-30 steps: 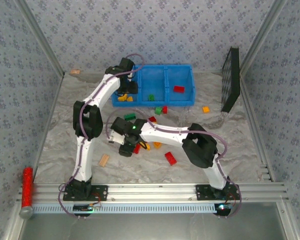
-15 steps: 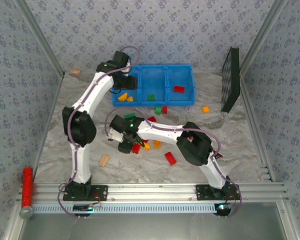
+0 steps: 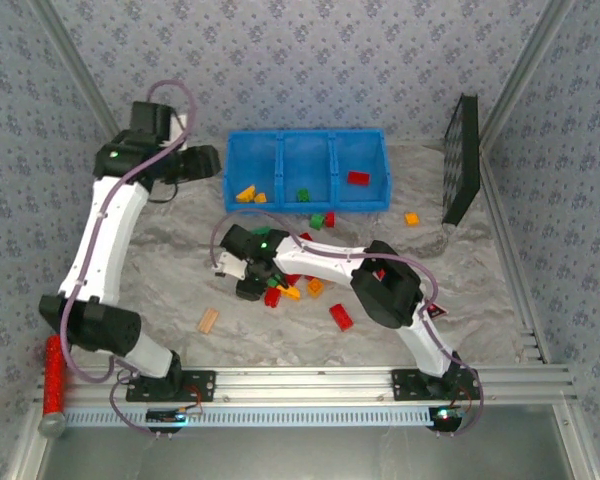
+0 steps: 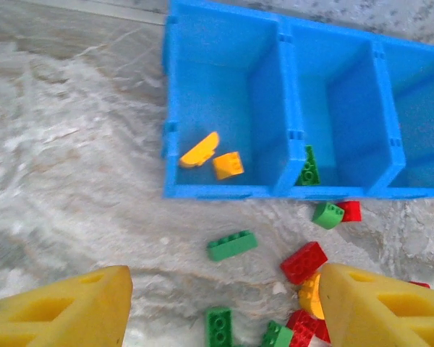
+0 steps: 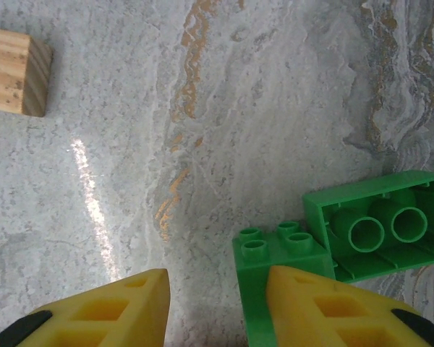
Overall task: Sort the legos into containers by color
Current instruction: Pick up the lego from the center of the table.
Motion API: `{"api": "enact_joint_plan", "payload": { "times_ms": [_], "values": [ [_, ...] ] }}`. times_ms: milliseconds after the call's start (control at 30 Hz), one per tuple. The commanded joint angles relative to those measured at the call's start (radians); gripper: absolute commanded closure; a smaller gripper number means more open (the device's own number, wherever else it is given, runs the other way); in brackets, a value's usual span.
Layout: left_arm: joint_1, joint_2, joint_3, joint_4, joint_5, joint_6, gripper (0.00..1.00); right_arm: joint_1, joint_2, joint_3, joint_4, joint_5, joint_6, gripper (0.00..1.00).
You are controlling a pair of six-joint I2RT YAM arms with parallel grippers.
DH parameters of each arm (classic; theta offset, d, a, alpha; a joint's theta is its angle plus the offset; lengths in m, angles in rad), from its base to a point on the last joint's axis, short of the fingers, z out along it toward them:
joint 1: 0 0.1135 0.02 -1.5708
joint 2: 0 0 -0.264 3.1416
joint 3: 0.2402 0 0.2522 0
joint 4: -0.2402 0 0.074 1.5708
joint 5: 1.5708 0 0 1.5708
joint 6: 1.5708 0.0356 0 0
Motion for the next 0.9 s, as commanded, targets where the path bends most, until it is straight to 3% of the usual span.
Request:
{"api": "enact_joint_plan", "payload": {
  "times_ms": [0,367,600,867],
  "values": [
    [0.064,-0.107,-0.040,-0.038,0.033,0.016,0.30,-0.005,0.038,-0.065,-0.062,-0.060,-0.015,0.55],
    [0.207,-0.219,-0.020,-0.176,0.044,0.094,0.27,-0.023,-0.006,-0.094,-0.090,-0.127,-0.047,0.58],
    [0.223,-0.291,-0.071,-0.150,0.028,0.132,0.23,-0.021,-0.053,-0.143,-0.064,-0.125,-0.049,0.60],
    [0.224,-0.279,-0.094,-0.112,0.036,0.173,0.20,-0.026,-0.021,-0.094,-0.089,-0.120,-0.082,0.50]
  ]
}}
